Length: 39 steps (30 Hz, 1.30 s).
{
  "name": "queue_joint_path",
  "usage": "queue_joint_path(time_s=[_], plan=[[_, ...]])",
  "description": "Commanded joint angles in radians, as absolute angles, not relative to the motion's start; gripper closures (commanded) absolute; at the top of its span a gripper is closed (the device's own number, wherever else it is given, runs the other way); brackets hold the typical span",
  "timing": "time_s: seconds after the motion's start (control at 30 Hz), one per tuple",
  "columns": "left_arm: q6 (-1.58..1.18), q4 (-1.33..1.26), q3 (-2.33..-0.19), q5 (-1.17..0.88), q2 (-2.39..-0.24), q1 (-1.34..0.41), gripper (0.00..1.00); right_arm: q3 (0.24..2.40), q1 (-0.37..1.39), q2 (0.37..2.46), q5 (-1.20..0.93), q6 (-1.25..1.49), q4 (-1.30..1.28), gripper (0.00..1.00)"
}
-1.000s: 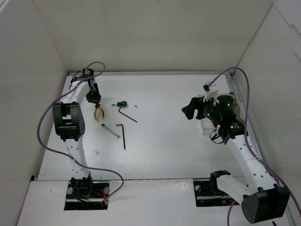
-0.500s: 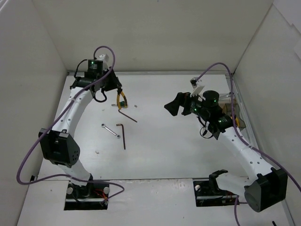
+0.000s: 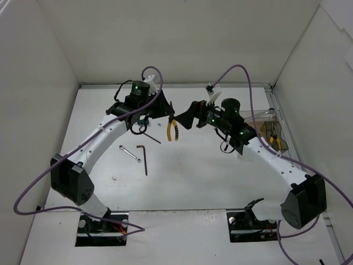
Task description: Sort the tools into containers
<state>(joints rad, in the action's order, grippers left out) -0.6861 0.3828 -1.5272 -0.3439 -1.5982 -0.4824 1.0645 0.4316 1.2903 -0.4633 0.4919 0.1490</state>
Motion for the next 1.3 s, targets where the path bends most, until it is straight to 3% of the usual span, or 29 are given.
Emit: queue_joint_path(time_s=[0.0,0.27,0.7,0.97,1.07,1.2,1.27], plan=[[-0.735,0.236,-1.542,-0.322,-1.508,-0.512,1.0,1.164,0.489,1.307,-0.394,0.437,0.164,0.07],[-0.758,0.201,-1.532,-0.279,-1.488,-0.571,1.0,1.155,0.531,1.339,-0.311,0.44,0.14,0.24],[-0.767,0.193,-1.508,-0.268,-1.456,-0.611,1.0,1.134,0.568,1.347,-0.23,0.436,0.13,0.42],[-0.769,0.186,-1.497,-0.265,-1.448,-0.62,1.0,1.137,0.591,1.361,-0.212,0.431,0.117,0.65],[-0.769,0.178,-1.496,-0.265,-1.45,-0.629,1.0,1.134,0.592,1.364,-0.216,0.426,0.109,0.77],[-0.755,0.186,-1.499,-0.264,-1.448,-0.629,1.0,1.124,0.595,1.353,-0.207,0.417,0.101,1.0],[-0.746,0.196,-1.493,-0.244,-1.443,-0.629,0.99,1.123,0.592,1.341,-0.193,0.402,0.087,1.0]])
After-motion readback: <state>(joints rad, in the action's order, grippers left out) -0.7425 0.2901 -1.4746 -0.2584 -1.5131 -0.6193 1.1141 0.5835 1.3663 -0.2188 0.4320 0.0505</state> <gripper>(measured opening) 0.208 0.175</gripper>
